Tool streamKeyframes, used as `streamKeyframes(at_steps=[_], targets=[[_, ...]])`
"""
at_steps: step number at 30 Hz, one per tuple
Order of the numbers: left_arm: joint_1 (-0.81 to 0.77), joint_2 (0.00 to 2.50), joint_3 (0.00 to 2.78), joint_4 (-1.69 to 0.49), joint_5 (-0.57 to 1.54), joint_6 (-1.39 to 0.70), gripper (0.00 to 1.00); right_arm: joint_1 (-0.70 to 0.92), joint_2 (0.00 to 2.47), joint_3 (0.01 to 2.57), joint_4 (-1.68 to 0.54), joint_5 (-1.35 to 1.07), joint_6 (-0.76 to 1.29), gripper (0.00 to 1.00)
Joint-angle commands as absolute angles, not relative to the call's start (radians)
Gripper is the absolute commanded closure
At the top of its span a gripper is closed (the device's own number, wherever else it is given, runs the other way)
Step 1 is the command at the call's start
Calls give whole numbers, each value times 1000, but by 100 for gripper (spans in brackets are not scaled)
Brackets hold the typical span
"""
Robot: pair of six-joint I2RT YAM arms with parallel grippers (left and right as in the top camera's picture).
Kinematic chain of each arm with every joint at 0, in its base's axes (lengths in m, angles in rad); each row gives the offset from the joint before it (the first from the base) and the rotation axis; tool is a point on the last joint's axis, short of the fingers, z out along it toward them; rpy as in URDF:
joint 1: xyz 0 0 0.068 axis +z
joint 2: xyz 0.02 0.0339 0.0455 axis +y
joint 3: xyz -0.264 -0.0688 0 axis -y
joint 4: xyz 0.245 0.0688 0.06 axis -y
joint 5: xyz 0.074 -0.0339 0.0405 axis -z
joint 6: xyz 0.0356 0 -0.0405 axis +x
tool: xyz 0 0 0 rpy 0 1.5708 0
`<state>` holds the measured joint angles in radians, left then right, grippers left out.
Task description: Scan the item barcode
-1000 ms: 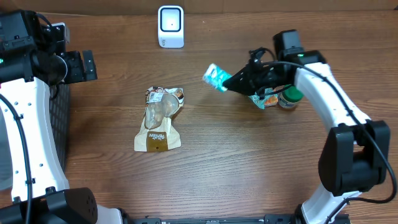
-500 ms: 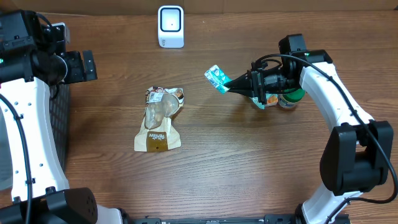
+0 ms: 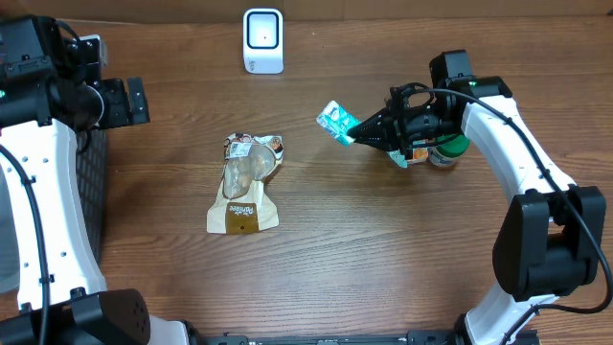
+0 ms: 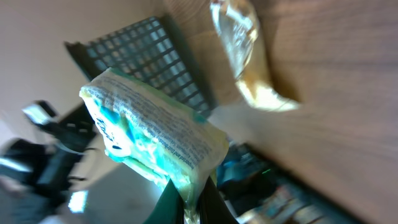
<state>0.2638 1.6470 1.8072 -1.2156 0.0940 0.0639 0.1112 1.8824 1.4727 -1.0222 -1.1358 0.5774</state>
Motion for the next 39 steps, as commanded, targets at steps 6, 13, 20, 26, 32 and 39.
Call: streamKeyframes(at_steps=[6, 13, 20, 26, 32, 39], targets=[[268, 1649, 1820, -1215, 94, 90, 0, 111, 1872, 1506, -1047, -794, 350, 96], [268, 1649, 1820, -1215, 94, 90, 1, 136, 1872, 1703, -1185, -517, 350, 96], [268, 1649, 1820, -1215, 94, 90, 0, 216, 1875, 2074, -1303, -212, 362, 96], [268, 1649, 1820, -1215, 94, 90, 0, 310, 1876, 2142, -1167, 69, 357, 96], [268, 1649, 1820, -1215, 94, 90, 1, 398, 1919, 2138, -978, 239, 265, 96], [268, 1649, 1820, -1215, 94, 90, 0, 424, 2003, 2138, -819, 291, 253, 96]])
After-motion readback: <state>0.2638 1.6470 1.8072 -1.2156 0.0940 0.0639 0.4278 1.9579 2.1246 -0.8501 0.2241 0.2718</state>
